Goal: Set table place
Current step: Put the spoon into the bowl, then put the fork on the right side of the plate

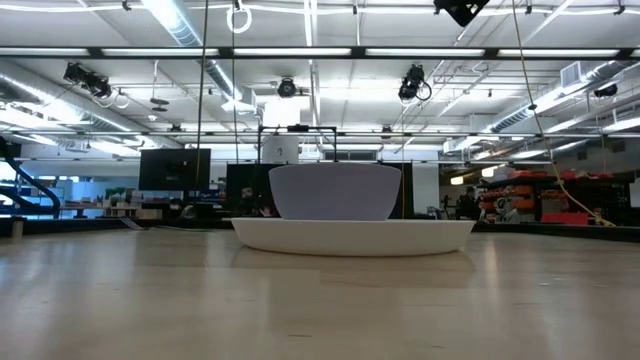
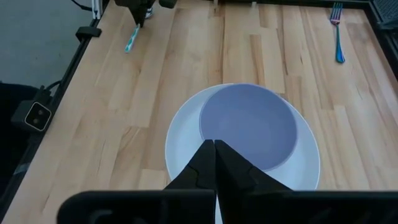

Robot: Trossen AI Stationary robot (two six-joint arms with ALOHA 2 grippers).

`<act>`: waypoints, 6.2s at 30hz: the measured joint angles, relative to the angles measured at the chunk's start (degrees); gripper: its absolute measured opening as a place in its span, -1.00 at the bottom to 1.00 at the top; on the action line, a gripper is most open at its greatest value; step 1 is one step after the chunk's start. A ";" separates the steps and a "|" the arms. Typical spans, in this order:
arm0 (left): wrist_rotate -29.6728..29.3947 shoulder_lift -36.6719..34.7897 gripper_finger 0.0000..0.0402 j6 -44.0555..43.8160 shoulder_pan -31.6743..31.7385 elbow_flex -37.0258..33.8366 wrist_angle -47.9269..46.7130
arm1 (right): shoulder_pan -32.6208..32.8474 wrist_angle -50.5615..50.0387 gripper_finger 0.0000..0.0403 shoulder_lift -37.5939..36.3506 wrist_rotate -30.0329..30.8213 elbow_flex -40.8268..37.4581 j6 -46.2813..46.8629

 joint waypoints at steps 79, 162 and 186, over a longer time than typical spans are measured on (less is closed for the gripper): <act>3.89 17.44 -0.93 55.33 58.60 31.85 15.70 | -0.02 -12.10 -0.97 -0.10 -1.52 0.02 0.87; -4.11 -6.25 -0.79 57.32 108.61 13.09 -23.79 | -0.06 -9.89 -0.97 -0.10 -0.86 0.02 0.02; -3.71 5.17 -0.27 71.55 113.02 13.12 -19.10 | -0.06 -8.96 -0.97 -0.10 -0.86 0.02 -0.20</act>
